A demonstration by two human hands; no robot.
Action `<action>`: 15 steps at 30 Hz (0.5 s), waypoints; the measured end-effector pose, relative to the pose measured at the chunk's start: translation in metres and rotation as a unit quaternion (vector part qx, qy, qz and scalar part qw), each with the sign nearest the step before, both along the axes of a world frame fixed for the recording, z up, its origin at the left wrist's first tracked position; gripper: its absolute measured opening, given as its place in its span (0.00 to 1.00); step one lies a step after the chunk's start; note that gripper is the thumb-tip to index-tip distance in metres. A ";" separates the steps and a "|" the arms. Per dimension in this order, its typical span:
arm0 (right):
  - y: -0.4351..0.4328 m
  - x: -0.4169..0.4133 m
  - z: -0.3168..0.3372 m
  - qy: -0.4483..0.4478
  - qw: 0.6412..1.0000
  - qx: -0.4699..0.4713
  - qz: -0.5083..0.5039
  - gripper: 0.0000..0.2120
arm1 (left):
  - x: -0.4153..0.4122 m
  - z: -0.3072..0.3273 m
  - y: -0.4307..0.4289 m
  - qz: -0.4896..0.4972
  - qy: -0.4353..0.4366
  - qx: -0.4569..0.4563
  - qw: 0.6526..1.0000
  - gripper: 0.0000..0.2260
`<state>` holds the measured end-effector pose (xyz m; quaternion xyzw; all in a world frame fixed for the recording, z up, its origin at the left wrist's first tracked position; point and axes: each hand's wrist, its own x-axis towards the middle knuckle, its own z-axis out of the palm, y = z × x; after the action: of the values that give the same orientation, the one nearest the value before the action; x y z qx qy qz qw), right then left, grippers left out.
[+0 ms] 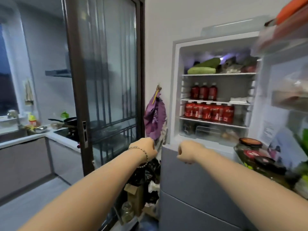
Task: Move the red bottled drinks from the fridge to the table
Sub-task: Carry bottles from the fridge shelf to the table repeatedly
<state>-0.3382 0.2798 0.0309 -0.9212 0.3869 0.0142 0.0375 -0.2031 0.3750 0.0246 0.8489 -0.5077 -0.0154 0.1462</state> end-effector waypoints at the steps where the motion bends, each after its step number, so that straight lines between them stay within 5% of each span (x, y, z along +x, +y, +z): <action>1: -0.024 0.001 0.004 -0.004 1.000 -0.005 -0.022 0.09 | 0.003 0.003 -0.027 -0.019 -0.001 -0.001 1.000 0.08; 15: -0.343 0.039 0.053 -0.153 0.956 -0.091 -0.232 0.11 | 0.060 0.062 -0.376 -0.175 -0.065 -0.084 0.979 0.08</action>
<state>-0.2992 -0.0635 0.0837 -0.7968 0.5792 -0.1717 0.0147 -0.1434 -0.0007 0.0865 0.7311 -0.6560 0.0573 0.1787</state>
